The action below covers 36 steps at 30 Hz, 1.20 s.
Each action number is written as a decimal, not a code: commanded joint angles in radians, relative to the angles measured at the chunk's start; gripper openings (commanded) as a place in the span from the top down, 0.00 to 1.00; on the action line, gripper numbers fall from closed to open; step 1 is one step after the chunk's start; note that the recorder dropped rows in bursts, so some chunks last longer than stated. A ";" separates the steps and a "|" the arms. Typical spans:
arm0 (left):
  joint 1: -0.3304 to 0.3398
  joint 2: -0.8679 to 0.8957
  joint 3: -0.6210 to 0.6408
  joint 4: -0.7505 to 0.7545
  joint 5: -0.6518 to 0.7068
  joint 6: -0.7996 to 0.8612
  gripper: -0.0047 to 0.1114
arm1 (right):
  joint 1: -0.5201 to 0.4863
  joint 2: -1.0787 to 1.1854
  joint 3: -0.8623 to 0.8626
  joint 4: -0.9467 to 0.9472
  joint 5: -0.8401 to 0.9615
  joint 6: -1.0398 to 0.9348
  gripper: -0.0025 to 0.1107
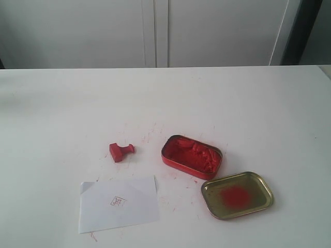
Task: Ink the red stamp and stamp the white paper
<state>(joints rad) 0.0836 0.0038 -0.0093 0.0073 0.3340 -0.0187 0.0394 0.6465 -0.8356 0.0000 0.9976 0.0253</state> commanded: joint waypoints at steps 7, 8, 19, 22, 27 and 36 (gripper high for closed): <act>0.004 -0.004 0.009 0.000 0.006 -0.001 0.96 | -0.010 -0.243 0.154 0.000 -0.102 0.003 0.98; 0.004 -0.004 0.009 0.000 0.006 -0.001 0.96 | -0.010 -0.261 0.172 0.000 -0.113 0.003 0.98; 0.004 -0.004 0.009 0.000 0.006 -0.001 0.96 | -0.010 -0.455 0.338 0.000 -0.319 -0.003 0.98; 0.004 -0.004 0.009 0.000 0.006 -0.001 0.96 | -0.010 -0.456 0.354 0.000 -0.326 -0.003 0.98; 0.004 -0.004 0.009 0.000 0.006 -0.001 0.96 | -0.010 -0.457 0.354 0.000 -0.314 -0.003 0.98; 0.004 -0.004 0.009 0.000 0.006 -0.001 0.96 | -0.010 -0.457 0.354 0.000 -0.314 -0.003 0.98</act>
<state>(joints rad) 0.0836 0.0038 -0.0093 0.0073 0.3340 -0.0187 0.0394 0.1967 -0.4857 0.0000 0.6973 0.0253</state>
